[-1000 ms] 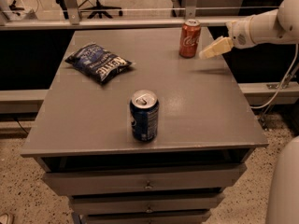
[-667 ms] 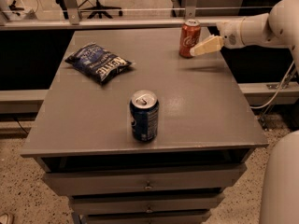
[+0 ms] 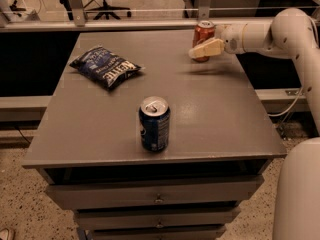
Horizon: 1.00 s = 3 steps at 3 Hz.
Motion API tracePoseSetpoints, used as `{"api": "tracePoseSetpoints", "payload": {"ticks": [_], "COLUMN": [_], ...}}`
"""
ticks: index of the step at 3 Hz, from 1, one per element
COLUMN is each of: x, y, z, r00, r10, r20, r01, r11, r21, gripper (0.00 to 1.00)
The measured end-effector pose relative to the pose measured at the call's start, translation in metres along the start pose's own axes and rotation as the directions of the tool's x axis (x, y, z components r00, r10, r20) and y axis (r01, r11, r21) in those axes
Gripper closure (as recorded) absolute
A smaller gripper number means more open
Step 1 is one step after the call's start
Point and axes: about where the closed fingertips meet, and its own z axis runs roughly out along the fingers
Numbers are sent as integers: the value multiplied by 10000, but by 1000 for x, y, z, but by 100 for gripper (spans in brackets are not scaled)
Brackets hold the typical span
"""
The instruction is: Pick coke can
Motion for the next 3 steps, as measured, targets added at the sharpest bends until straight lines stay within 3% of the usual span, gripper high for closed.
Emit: {"api": "tracePoseSetpoints", "payload": {"ticks": [1, 2, 3], "x": [-2, -14, -38], "y": [7, 16, 35], "z": [11, 6, -8], "r00": [9986, 9931, 9893], "r10": [77, 79, -31], "r20": [526, 1170, 1457], "r01": [-68, -26, 162], "r11": [9998, 9990, 9960], "r21": [-179, -449, -884], "gripper": [23, 54, 78]}}
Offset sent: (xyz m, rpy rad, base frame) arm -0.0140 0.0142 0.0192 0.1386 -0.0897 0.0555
